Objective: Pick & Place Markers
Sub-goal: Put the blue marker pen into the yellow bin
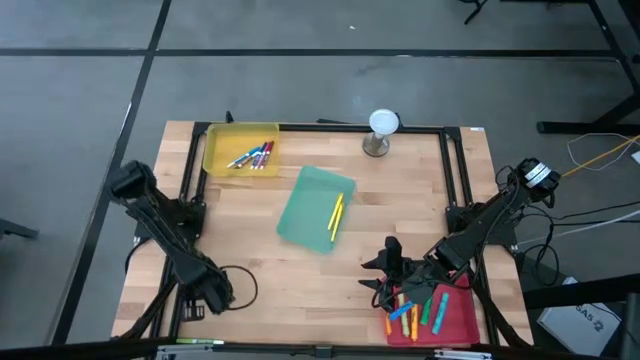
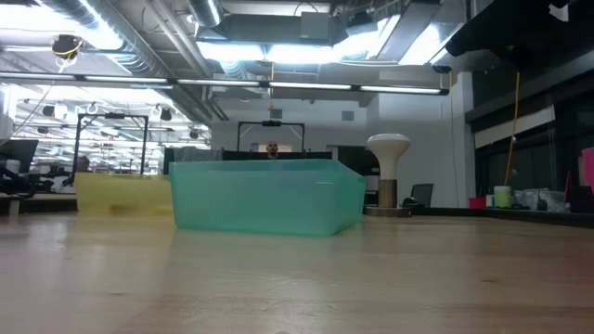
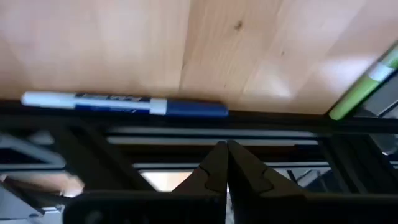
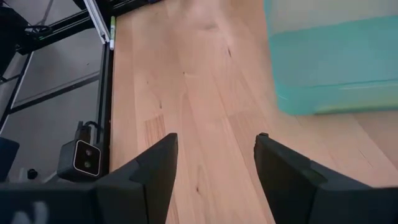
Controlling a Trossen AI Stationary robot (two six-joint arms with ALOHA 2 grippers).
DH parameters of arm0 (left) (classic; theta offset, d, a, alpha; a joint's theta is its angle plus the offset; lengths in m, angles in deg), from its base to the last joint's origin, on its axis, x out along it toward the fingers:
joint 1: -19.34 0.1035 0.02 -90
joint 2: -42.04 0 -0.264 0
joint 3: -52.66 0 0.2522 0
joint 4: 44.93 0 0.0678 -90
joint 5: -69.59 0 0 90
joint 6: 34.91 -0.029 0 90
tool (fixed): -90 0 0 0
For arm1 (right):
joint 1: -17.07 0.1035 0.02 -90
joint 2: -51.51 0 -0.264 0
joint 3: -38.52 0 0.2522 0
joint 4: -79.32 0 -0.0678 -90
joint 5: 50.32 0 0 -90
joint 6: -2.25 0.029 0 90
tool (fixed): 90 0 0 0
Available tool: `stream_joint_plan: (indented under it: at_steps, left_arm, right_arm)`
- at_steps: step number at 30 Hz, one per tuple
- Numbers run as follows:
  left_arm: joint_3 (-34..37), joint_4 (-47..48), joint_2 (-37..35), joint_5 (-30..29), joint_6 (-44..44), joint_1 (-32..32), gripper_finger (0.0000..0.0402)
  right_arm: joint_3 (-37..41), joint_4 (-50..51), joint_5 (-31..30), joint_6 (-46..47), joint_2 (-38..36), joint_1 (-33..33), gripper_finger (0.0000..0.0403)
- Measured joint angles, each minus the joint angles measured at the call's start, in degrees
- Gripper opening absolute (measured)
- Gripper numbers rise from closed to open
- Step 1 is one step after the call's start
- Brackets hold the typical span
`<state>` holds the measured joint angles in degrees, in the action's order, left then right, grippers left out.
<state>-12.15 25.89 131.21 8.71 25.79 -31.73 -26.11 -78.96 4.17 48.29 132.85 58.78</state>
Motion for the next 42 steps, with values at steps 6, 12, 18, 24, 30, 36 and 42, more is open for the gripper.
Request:
stream_joint_plan:
  at_steps: [6,12,18,24,30,36,42]
  left_arm:
    - [0.02,0.3,6.89,2.82,-4.19,0.05,0.0001]
    - [0.02,-0.11,10.99,3.13,-7.04,0.17,0.0001]
    - [0.02,-0.12,12.88,3.22,-8.17,0.16,0.0001]
    - [0.24,-0.85,13.18,2.07,-9.69,-0.35,0.0001]
    - [3.68,-4.15,12.77,4.42,-9.09,-0.63,0.0002]
    - [3.99,-7.17,11.98,4.51,-8.98,0.38,0.0002]
    - [0.15,-8.14,10.14,-1.66,-8.62,2.04,0.0002]
  right_arm:
    - [0.0,0.0,0.12,-0.02,0.0,0.02,0.0209]
    - [0.0,0.0,0.15,0.0,0.0,0.02,0.0209]
    - [0.0,-0.05,0.15,0.02,0.0,0.02,0.0209]
    - [0.0,-0.51,0.15,0.02,0.0,0.02,0.0209]
    - [0.0,-0.93,0.15,0.06,0.0,0.02,0.0209]
    - [0.0,-1.74,0.57,0.04,0.0,0.02,0.0209]
    - [-0.02,-2.54,0.58,0.02,0.0,0.02,0.0209]
